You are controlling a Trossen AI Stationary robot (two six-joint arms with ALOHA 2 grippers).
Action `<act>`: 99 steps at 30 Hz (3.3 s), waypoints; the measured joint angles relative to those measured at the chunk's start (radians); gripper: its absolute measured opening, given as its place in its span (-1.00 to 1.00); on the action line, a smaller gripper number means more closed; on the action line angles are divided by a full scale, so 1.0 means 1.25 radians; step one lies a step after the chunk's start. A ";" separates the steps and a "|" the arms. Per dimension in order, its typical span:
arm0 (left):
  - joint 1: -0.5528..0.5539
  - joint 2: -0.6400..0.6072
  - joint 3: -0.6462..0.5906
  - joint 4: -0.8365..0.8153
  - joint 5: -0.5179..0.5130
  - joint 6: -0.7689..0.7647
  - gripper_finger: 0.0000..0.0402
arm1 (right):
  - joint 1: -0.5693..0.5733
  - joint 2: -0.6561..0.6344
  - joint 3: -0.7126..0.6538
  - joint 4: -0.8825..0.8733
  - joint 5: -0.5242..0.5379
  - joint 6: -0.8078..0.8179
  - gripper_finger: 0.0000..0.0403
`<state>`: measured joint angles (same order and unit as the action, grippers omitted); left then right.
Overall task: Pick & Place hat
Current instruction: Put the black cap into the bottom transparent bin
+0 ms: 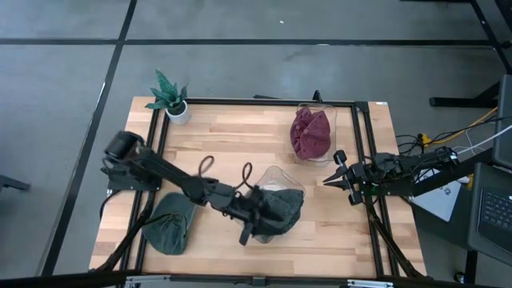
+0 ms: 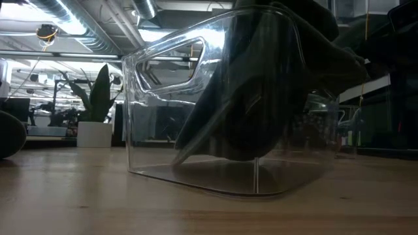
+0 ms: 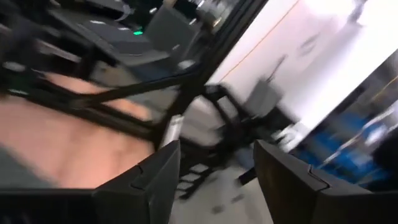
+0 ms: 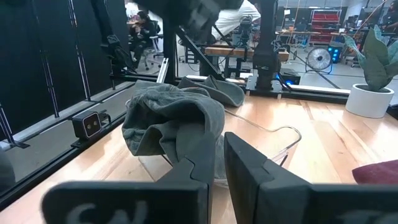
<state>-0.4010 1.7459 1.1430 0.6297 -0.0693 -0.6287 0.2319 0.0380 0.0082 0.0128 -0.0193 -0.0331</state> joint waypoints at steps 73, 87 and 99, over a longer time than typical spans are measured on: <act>-0.144 -0.083 -0.136 -1.261 0.157 -0.654 -0.28 | 0.000 0.000 0.000 0.000 0.000 0.002 -0.82; -0.135 -0.265 -0.117 -1.265 -0.132 -0.680 -0.95 | 0.000 0.000 0.000 0.000 0.000 0.000 -0.82; -0.108 -0.454 -0.116 -1.196 -0.628 -0.616 -0.95 | 0.000 0.000 0.000 0.000 0.000 0.001 -0.82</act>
<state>-0.5359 1.1778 0.9974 -0.8654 -0.8547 -1.3992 0.2320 0.0383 0.0082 0.0128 -0.0193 -0.0316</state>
